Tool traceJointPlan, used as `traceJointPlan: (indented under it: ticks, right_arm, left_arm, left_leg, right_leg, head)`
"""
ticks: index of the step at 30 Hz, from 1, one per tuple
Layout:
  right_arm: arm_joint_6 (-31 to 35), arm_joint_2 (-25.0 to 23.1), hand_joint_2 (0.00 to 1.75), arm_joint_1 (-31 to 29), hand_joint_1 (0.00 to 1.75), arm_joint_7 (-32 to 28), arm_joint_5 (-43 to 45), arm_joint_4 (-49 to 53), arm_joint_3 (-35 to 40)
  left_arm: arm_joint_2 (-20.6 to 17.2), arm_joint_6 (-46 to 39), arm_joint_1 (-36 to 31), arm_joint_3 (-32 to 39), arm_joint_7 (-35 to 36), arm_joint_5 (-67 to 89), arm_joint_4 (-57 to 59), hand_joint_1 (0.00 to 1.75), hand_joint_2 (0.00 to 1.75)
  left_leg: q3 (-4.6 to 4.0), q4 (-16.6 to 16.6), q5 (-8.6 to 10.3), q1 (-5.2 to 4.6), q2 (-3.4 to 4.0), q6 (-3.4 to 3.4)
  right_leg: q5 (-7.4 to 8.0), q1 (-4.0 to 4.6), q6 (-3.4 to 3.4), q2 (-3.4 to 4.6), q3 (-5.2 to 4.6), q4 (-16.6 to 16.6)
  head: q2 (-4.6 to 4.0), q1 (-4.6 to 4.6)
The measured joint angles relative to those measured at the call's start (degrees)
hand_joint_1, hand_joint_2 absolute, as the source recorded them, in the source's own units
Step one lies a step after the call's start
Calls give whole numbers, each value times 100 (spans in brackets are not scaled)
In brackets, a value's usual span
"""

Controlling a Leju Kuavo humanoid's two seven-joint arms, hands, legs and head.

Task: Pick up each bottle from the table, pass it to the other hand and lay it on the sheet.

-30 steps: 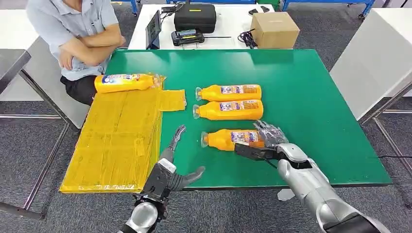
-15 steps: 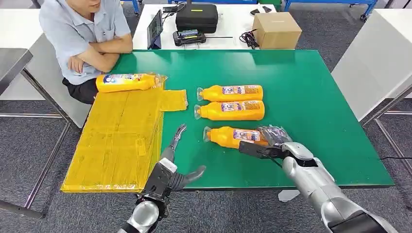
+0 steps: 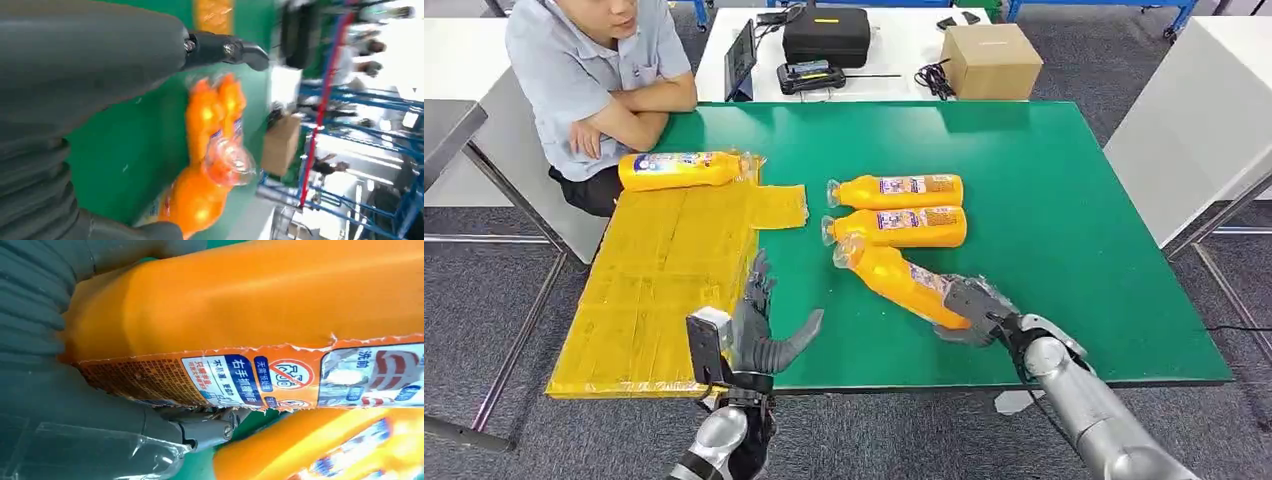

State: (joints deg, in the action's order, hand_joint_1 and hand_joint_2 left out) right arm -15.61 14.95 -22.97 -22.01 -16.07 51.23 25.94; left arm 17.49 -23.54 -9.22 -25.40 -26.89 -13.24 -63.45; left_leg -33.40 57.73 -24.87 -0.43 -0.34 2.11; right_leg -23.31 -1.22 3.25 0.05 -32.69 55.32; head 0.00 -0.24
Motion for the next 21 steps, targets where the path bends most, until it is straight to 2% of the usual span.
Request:
traceJointPlan:
  ticks: [11,21]
  right_arm:
    - [-254,-330,175,349,175,11,702,1054,-13]
    - [-549,-695,175,260,175,-30,953,1207,227]
  left_arm:
    - [17,754,82,96,81,-899,206,0,175]
    - [13,1463,-52,-251,103,-658,396,0,175]
  left_leg:
    - [-57,0,10,2,-22,0]
    - [-72,1,10,2,-19,0]
  right_leg:
    - [0,-1,3,-11,-44,6]
    - [0,0,3,-10,-59,6]
  head:
    - [0,0]
    - [0,0]
